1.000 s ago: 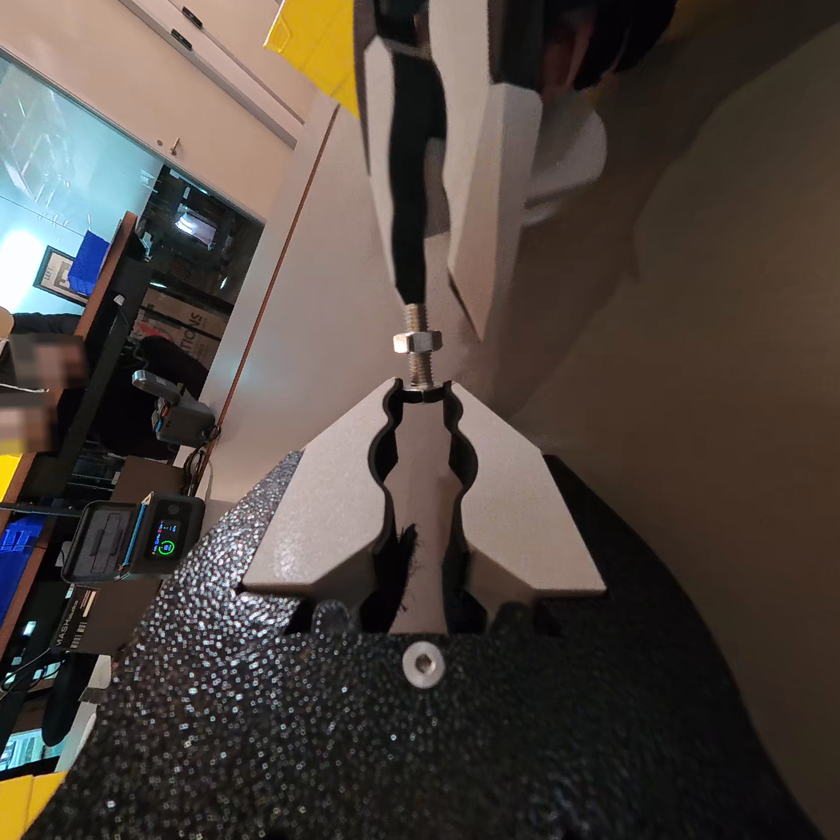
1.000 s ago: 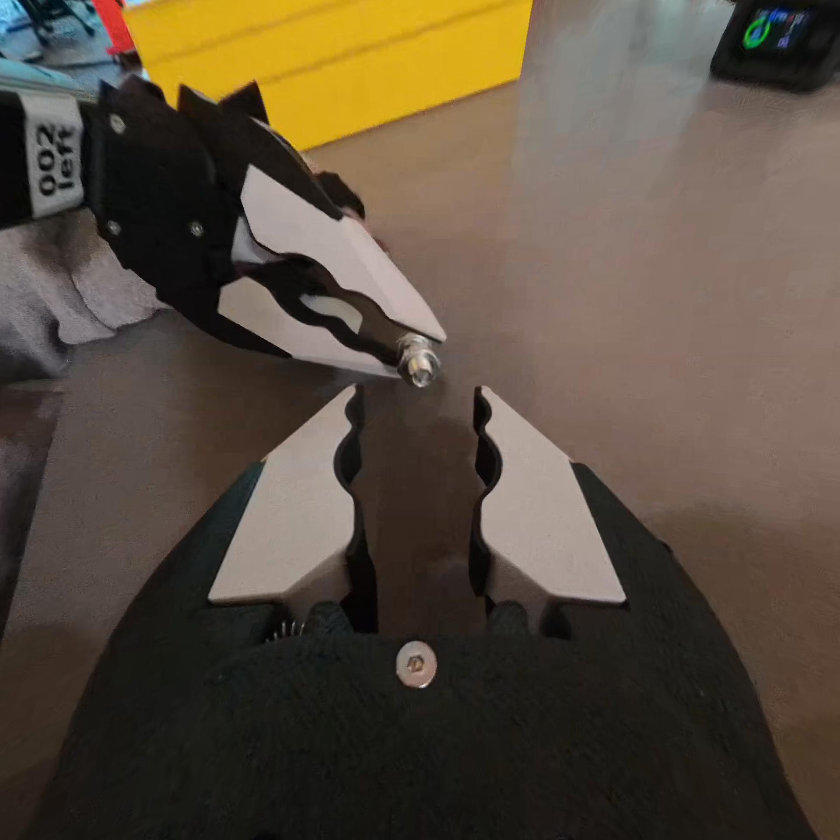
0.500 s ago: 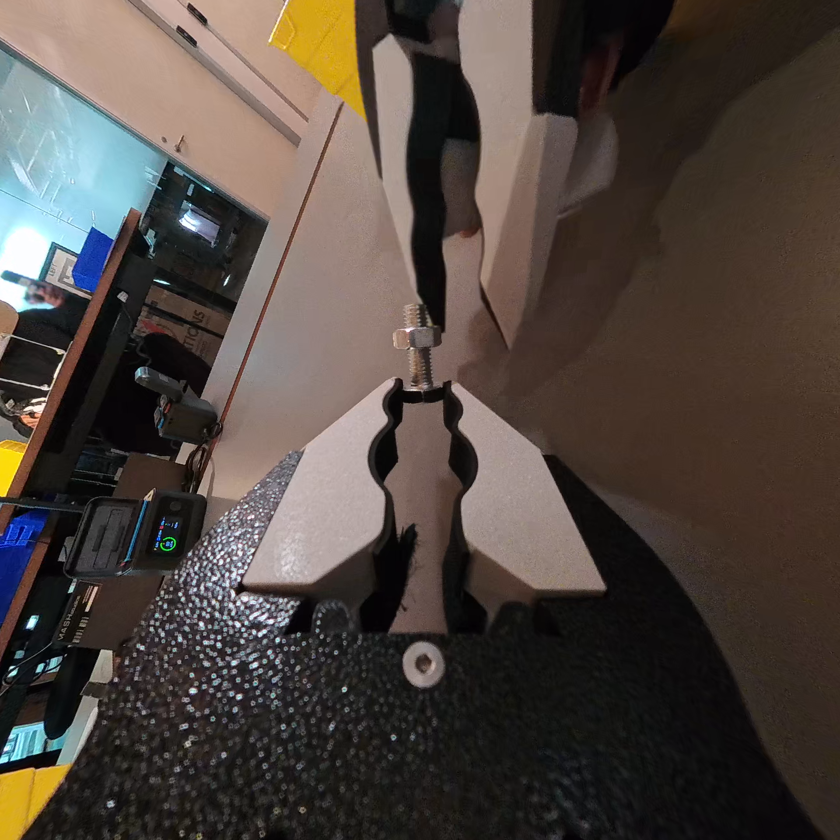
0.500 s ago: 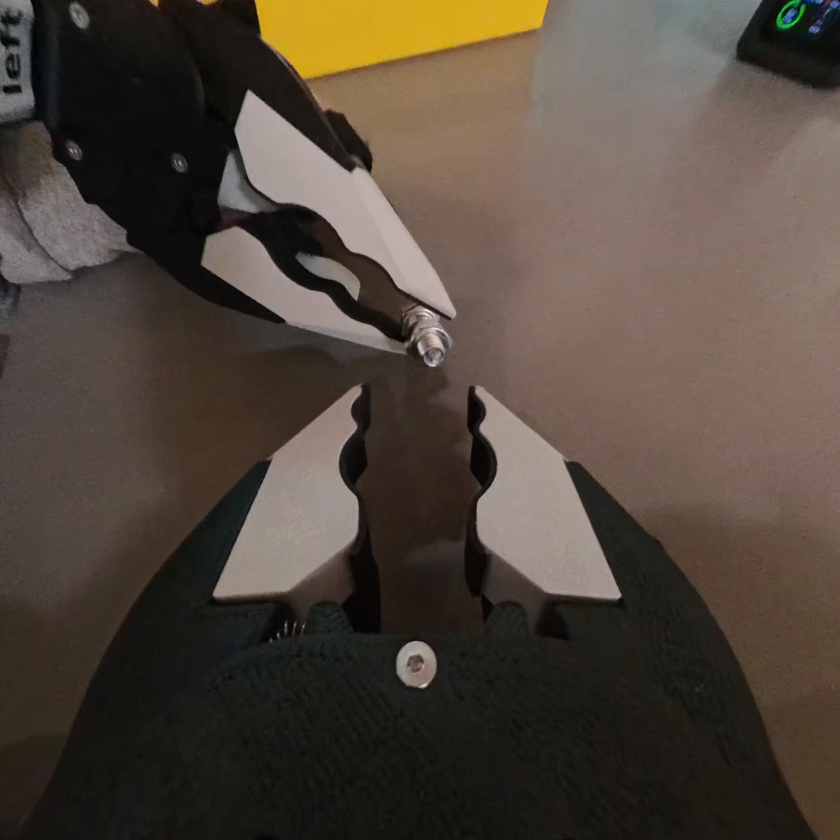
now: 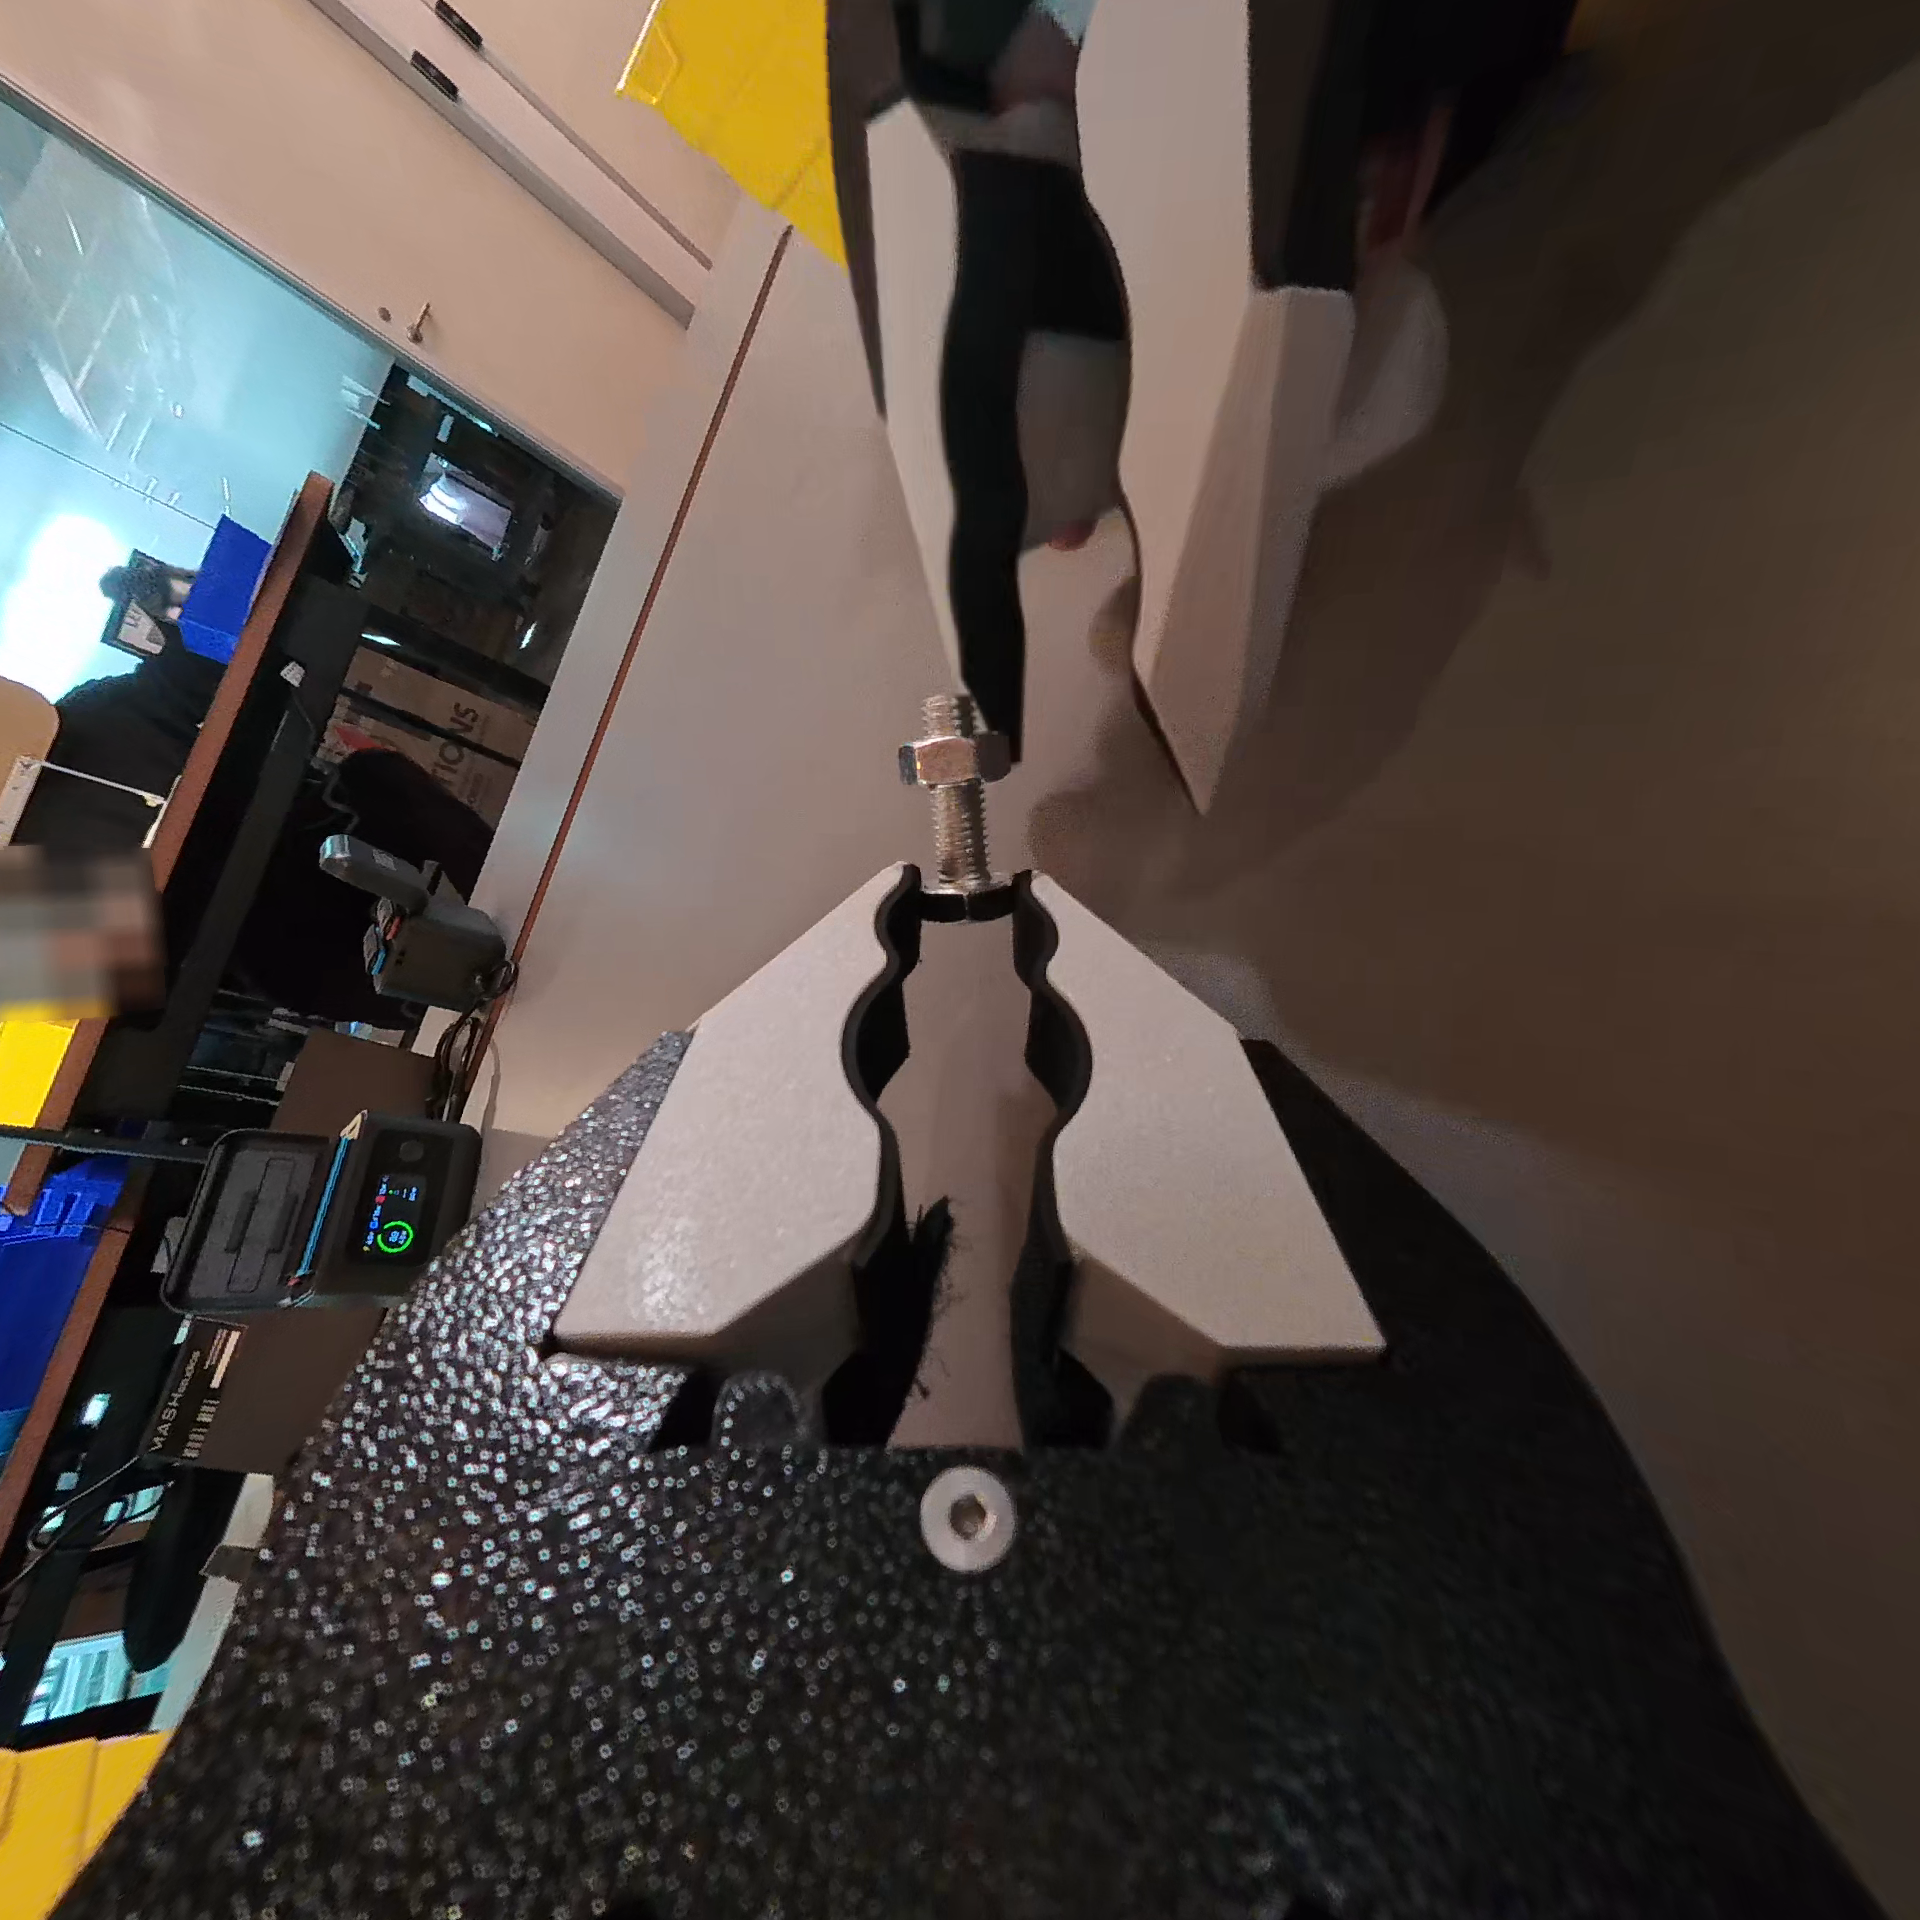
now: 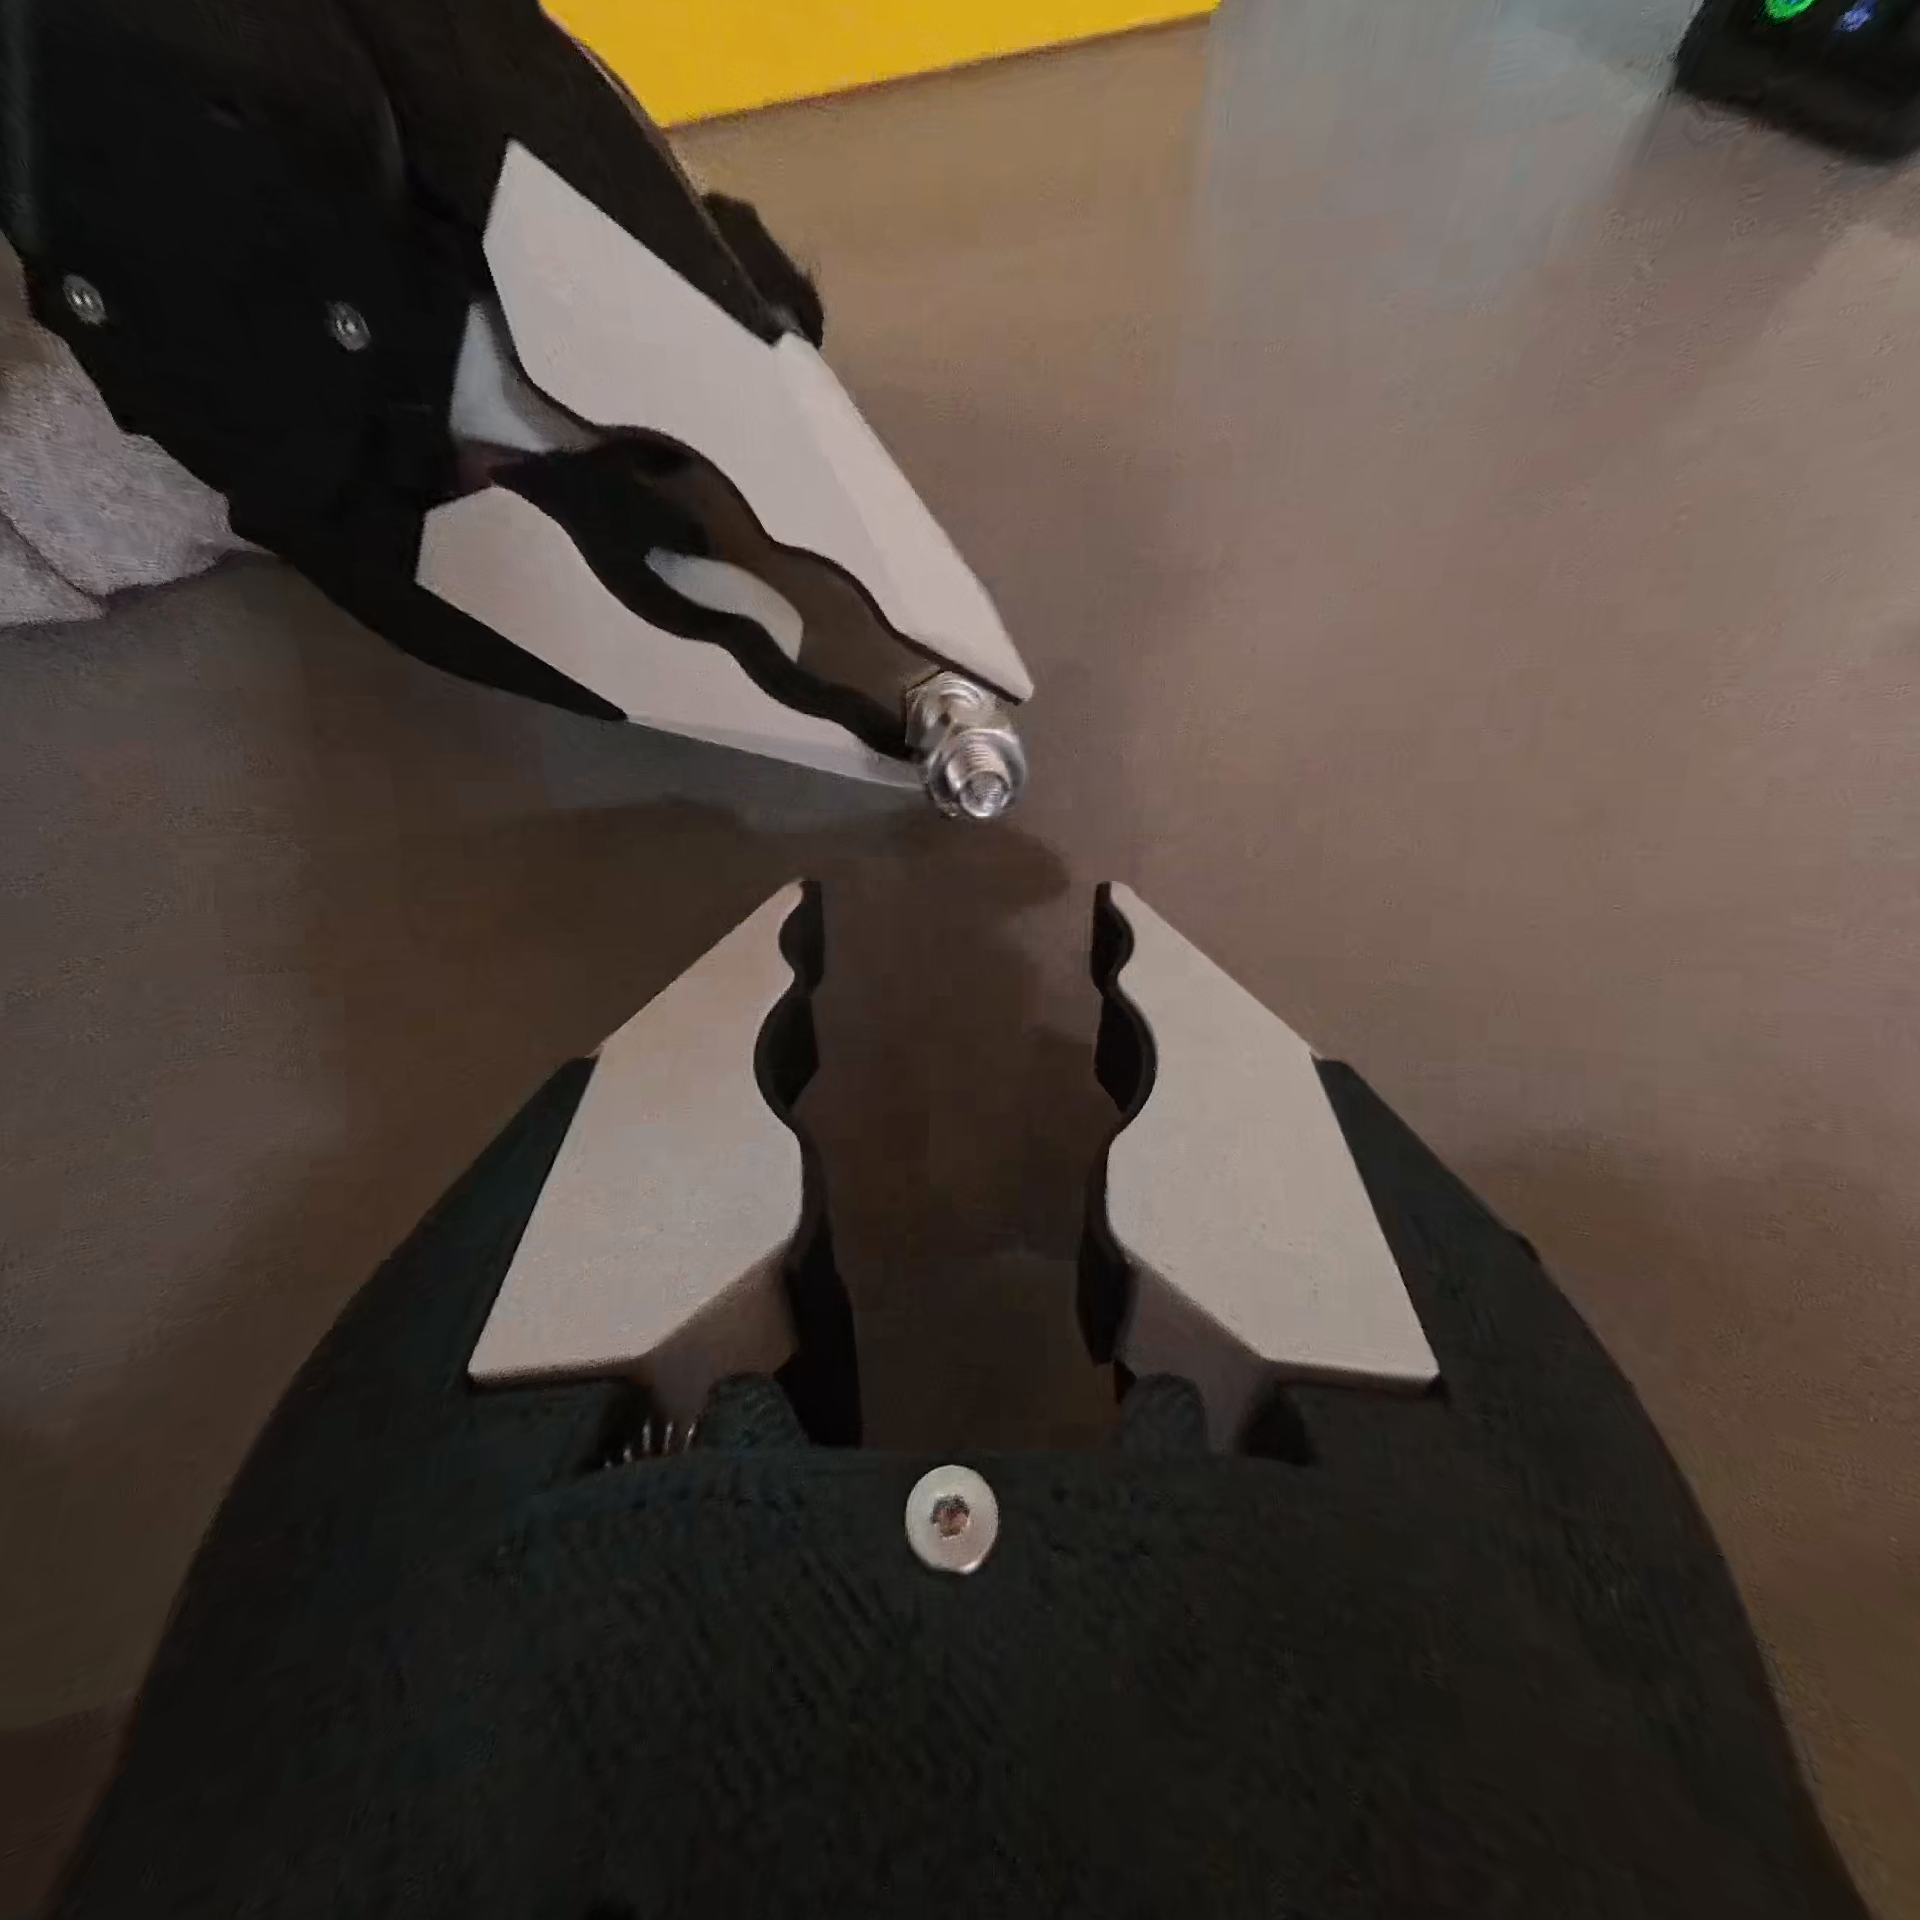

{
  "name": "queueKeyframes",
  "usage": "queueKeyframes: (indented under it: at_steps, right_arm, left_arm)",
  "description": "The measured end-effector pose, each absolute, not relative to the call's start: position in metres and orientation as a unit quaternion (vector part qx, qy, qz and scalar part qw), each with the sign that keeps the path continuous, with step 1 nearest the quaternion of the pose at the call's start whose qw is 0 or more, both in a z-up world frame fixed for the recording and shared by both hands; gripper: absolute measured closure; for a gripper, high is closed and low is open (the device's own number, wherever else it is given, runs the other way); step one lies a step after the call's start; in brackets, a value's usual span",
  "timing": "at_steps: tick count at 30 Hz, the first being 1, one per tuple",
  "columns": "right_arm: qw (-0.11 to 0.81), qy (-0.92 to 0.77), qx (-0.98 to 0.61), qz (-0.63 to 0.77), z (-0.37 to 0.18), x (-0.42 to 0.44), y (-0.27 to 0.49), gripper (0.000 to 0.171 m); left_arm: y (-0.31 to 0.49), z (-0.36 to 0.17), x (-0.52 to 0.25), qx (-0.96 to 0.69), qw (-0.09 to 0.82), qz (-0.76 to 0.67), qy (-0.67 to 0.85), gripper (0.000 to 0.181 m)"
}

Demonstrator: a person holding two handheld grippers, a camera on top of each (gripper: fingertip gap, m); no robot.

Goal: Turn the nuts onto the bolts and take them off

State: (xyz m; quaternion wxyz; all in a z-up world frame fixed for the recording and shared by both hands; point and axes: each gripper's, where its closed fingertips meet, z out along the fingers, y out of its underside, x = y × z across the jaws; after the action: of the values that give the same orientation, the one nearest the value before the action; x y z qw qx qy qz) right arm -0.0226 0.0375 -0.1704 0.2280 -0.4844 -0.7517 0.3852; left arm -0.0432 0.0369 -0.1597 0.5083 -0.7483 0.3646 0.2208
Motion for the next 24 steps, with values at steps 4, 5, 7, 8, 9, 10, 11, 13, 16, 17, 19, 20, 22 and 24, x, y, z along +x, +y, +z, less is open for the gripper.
queueKeyframes:
  at_steps: [4, 5, 7, 8, 9, 10, 11, 13, 16, 17, 19, 20, 22, 24]
  right_arm:
    - [0.268, -0.748, -0.424, 0.434, -0.148, -0.035, 0.014, 0.112]
    - [0.288, -0.741, -0.391, 0.464, -0.133, -0.037, 0.003, 0.115]
    - [0.315, -0.726, -0.335, 0.512, -0.110, -0.034, -0.014, 0.120]
    - [0.329, -0.723, -0.348, 0.499, -0.111, -0.035, -0.007, 0.120]
    - [0.329, -0.728, -0.377, 0.469, -0.120, -0.036, 0.007, 0.120]
    - [0.318, -0.735, -0.411, 0.436, -0.133, -0.035, 0.021, 0.120]
    - [0.303, -0.738, -0.441, 0.411, -0.144, -0.033, 0.033, 0.119]
    - [0.269, -0.738, -0.476, 0.395, -0.157, -0.028, 0.042, 0.120]
    - [0.253, -0.750, -0.478, 0.381, -0.166, -0.027, 0.040, 0.123]
    - [0.255, -0.756, -0.467, 0.381, -0.166, -0.028, 0.035, 0.124]
    - [0.278, -0.759, -0.427, 0.406, -0.153, -0.035, 0.019, 0.118]
    - [0.297, -0.755, -0.395, 0.430, -0.141, -0.037, 0.008, 0.110]
    - [0.325, -0.745, -0.332, 0.479, -0.116, -0.033, -0.013, 0.114]
    - [0.349, -0.736, -0.356, 0.458, -0.116, -0.034, 0.003, 0.119]
  left_arm:
    - [0.037, -0.160, -0.043, -0.746, 0.506, 0.225, 0.369, 0.165]
    - [0.038, -0.160, -0.043, -0.747, 0.505, 0.226, 0.369, 0.165]
    - [0.038, -0.160, -0.044, -0.747, 0.506, 0.224, 0.367, 0.165]
    - [0.038, -0.160, -0.044, -0.748, 0.507, 0.222, 0.366, 0.165]
    - [0.038, -0.160, -0.044, -0.748, 0.508, 0.222, 0.365, 0.165]
    - [0.038, -0.160, -0.044, -0.748, 0.508, 0.222, 0.366, 0.165]
    - [0.038, -0.160, -0.044, -0.747, 0.507, 0.224, 0.366, 0.165]
    - [0.038, -0.160, -0.044, -0.747, 0.506, 0.226, 0.368, 0.165]
    - [0.039, -0.161, -0.044, -0.747, 0.505, 0.226, 0.368, 0.165]
    - [0.039, -0.161, -0.044, -0.747, 0.505, 0.226, 0.369, 0.165]
    - [0.039, -0.161, -0.044, -0.747, 0.505, 0.226, 0.369, 0.165]
    - [0.039, -0.161, -0.044, -0.747, 0.506, 0.225, 0.368, 0.165]
    - [0.038, -0.161, -0.044, -0.748, 0.506, 0.224, 0.367, 0.165]
    - [0.038, -0.161, -0.044, -0.748, 0.507, 0.223, 0.366, 0.165]
